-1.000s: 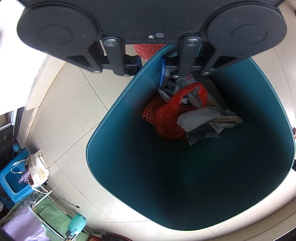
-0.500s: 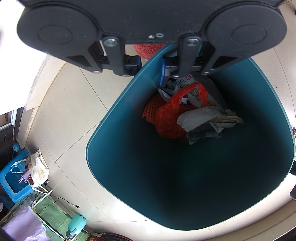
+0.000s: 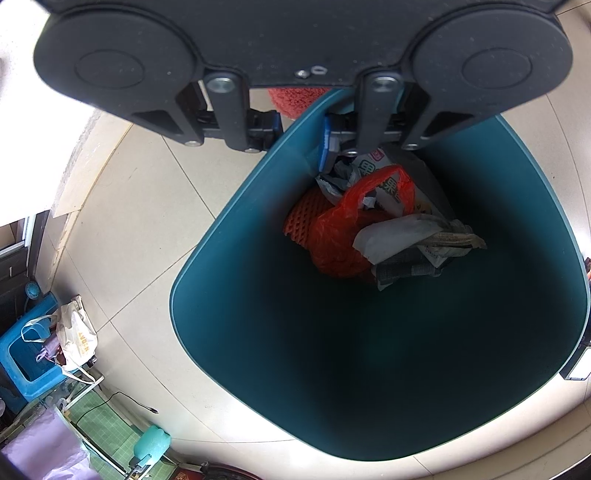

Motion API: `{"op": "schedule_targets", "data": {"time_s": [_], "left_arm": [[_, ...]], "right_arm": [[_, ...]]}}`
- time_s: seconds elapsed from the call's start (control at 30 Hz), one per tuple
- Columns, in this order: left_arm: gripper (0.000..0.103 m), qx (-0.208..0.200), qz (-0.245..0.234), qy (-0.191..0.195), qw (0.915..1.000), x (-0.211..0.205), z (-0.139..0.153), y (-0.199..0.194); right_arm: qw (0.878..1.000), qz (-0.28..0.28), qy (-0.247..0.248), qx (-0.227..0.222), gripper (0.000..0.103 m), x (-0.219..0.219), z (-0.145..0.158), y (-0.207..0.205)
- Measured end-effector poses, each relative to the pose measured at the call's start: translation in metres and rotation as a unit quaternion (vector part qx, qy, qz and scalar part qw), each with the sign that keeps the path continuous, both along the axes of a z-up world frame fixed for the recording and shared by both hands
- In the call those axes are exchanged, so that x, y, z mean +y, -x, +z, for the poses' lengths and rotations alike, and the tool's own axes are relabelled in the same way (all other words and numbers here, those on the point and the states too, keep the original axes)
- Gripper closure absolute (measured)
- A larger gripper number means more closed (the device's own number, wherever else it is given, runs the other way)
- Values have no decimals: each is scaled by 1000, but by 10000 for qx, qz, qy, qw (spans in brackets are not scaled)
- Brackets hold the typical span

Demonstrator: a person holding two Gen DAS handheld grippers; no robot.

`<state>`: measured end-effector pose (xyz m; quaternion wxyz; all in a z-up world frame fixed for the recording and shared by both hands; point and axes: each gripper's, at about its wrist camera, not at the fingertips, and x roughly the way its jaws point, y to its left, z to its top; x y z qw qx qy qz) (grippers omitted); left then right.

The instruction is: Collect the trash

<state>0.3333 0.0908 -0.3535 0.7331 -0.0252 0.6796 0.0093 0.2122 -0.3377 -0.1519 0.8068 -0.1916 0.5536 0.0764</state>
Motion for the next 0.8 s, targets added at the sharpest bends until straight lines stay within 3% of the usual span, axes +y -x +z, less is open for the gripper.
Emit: {"op": "schedule_targets", "data": {"time_s": [0.07, 0.5, 0.57, 0.6, 0.8], "left_arm": [[0, 46, 1, -168, 9998, -2, -4, -1], [1, 158, 379, -172, 9990, -2, -18, -4], [10, 49, 390, -175, 9991, -4, -14, 1], [19, -38, 399, -241, 9989, -7, -12, 6], [28, -167, 410, -190, 9988, -5, -2, 15]], "right_arm": [[10000, 0, 1, 1, 84, 0, 0, 0], [10000, 0, 2, -3, 84, 0, 0, 0], [10000, 1, 2, -6, 84, 0, 0, 0], [10000, 1, 2, -3, 84, 0, 0, 0], [10000, 8, 11, -10, 84, 0, -1, 0]]}}
